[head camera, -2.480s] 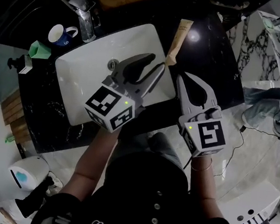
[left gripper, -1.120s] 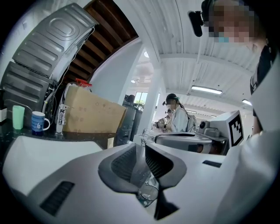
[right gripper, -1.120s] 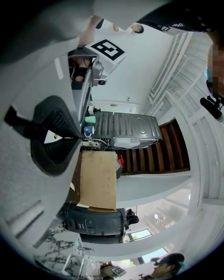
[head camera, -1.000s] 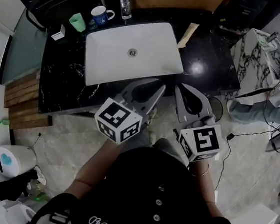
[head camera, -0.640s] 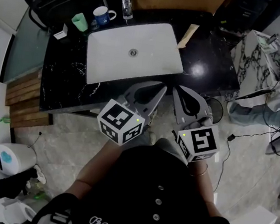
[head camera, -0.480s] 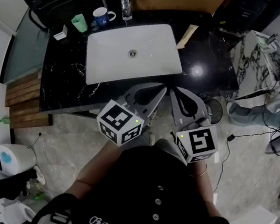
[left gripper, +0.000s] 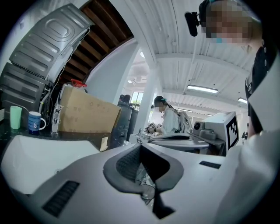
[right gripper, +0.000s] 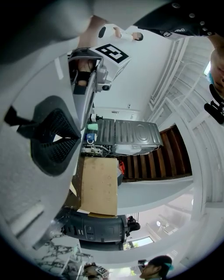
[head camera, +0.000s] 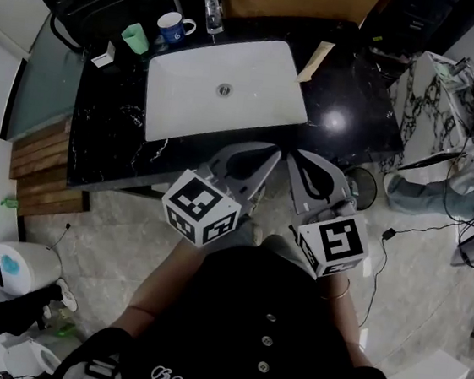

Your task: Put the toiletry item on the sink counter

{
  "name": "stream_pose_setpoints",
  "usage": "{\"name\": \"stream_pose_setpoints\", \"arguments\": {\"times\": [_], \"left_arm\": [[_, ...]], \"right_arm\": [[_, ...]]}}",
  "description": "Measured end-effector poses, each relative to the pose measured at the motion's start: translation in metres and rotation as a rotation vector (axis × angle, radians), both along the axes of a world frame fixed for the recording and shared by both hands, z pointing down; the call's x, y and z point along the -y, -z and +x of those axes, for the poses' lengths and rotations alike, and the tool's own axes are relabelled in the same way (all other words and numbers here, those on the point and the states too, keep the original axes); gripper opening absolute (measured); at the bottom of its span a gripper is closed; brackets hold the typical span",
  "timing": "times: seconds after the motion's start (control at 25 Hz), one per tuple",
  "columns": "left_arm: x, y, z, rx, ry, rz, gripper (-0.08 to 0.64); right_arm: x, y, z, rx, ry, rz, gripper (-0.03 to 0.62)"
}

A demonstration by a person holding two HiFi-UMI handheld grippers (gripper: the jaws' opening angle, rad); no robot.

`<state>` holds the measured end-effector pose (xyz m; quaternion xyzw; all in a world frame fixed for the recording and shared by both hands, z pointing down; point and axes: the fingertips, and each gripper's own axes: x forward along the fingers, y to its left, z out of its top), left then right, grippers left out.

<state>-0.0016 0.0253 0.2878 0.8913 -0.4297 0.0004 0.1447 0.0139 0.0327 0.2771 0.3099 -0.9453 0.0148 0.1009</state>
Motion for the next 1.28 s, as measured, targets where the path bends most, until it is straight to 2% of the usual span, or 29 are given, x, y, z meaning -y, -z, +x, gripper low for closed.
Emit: {"name": "stream_pose_setpoints", "arguments": {"times": [0.24, 0.4, 0.56, 0.68, 0.84, 1.04, 1.16, 1.28], "left_arm": [[-0.001, -0.001, 0.001, -0.001, 0.012, -0.001, 0.011], [-0.003, -0.001, 0.002, -0.005, 0.012, -0.009, 0.011], [-0.006, -0.004, 0.002, 0.0, 0.014, -0.016, 0.011], [-0.007, -0.007, 0.002, -0.011, 0.009, -0.026, 0.011], [-0.008, -0.008, 0.002, -0.012, 0.009, -0.028, 0.011], [-0.009, -0.009, 0.002, -0.003, 0.008, -0.028, 0.011], [-0.01, -0.01, 0.002, 0.0, 0.007, -0.03, 0.011], [-0.01, -0.01, 0.001, -0.008, 0.007, -0.033, 0.011]], "right_arm": [[-0.005, -0.01, 0.008, -0.068, -0.008, -0.041, 0.003], [-0.005, -0.001, 0.005, 0.004, 0.004, -0.003, 0.003], [-0.008, -0.007, 0.007, -0.053, 0.008, -0.025, 0.003], [-0.01, -0.004, 0.003, -0.008, 0.021, -0.012, 0.003], [-0.012, -0.012, 0.006, -0.069, 0.02, -0.043, 0.003], [-0.012, -0.012, 0.007, -0.062, 0.016, -0.04, 0.003], [-0.011, -0.006, 0.003, -0.013, 0.024, -0.011, 0.003], [-0.011, -0.006, 0.002, -0.007, 0.024, -0.011, 0.003]]}}
